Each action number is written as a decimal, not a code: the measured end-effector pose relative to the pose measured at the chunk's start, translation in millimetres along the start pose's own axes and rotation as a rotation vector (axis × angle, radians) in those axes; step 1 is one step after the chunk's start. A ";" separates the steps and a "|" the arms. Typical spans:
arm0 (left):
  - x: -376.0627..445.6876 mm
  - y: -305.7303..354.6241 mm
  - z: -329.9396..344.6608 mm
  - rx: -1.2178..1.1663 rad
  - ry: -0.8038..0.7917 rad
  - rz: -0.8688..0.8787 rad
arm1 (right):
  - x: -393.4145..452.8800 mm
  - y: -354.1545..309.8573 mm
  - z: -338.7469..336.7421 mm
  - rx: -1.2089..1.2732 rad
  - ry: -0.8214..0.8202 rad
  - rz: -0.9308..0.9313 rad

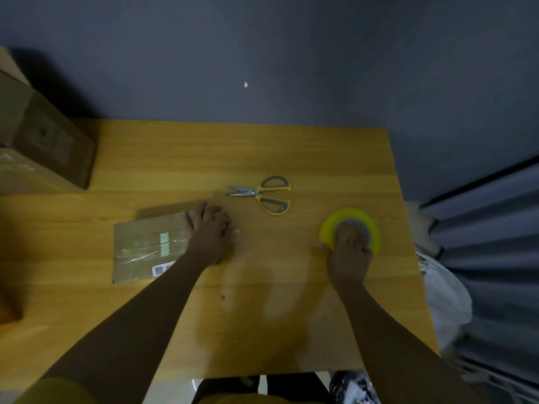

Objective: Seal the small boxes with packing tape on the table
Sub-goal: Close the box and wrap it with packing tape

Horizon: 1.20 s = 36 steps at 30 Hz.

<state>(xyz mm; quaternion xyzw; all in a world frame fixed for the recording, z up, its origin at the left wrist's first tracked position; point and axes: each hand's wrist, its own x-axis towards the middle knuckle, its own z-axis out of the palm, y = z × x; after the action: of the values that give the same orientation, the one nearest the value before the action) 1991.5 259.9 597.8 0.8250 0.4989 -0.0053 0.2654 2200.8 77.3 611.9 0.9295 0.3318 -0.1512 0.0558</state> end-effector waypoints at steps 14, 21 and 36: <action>-6.0 8.4 -9.8 0.010 -0.112 -0.017 | 2.1 8.7 6.5 -0.098 0.261 -0.406; -6.7 5.6 -17.3 -0.080 -0.119 -0.001 | -2.2 -95.3 2.8 0.892 -0.286 -0.387; -11.0 -18.3 -32.9 -0.009 -0.188 0.176 | -6.8 -147.7 31.8 1.353 -0.217 0.023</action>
<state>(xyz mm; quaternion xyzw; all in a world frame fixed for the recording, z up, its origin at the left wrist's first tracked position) 1962.4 272.1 621.2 0.8602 0.3977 -0.0569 0.3142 2094.4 181.0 583.4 0.7429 0.1473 -0.4170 -0.5024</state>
